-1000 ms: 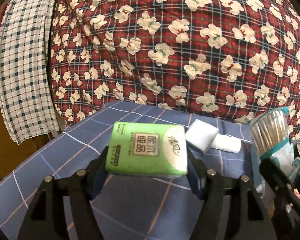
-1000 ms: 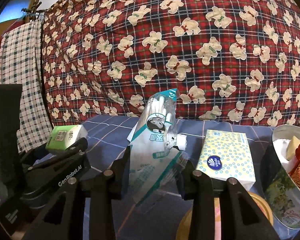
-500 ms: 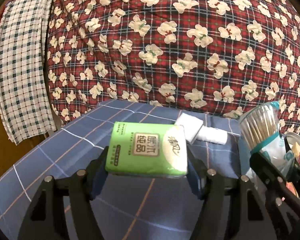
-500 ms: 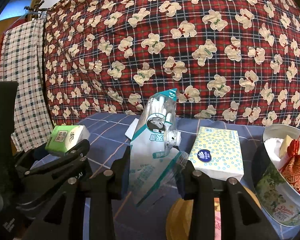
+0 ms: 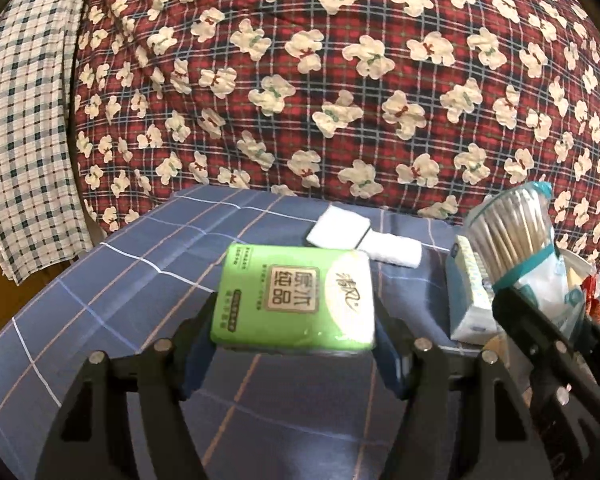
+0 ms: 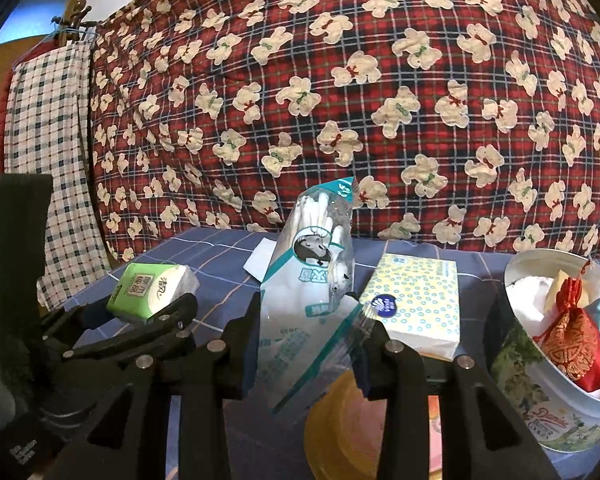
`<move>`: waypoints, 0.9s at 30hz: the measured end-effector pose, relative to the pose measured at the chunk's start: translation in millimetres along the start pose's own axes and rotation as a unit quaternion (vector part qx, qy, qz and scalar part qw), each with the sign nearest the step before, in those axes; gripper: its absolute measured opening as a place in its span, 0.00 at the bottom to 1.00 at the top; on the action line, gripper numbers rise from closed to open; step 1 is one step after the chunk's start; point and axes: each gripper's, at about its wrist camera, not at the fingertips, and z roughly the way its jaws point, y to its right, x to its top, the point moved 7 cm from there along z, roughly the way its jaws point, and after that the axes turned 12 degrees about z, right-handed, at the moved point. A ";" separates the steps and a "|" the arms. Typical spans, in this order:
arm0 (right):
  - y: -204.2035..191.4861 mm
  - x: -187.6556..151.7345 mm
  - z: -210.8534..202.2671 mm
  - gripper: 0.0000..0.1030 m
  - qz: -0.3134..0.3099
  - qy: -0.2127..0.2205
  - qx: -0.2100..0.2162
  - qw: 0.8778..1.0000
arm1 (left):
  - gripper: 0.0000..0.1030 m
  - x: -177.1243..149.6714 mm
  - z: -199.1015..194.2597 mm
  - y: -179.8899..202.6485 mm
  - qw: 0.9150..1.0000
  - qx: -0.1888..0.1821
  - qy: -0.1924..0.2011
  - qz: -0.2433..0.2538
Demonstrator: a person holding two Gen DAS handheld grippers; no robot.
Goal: Organize soft objects
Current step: 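Carry the green tissue pack and wipes packet with both tools over the tin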
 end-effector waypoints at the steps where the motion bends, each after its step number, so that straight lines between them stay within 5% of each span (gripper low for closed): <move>1: 1.8 0.6 -1.4 0.40 0.001 0.001 -0.001 1.000 | 0.66 0.1 -0.9 1.8 1.000 -0.001 0.000 0.001; 27: 43.5 7.9 -37.8 0.40 -0.012 0.030 -0.028 0.999 | 0.66 6.7 -23.5 55.4 0.999 -0.043 0.010 0.025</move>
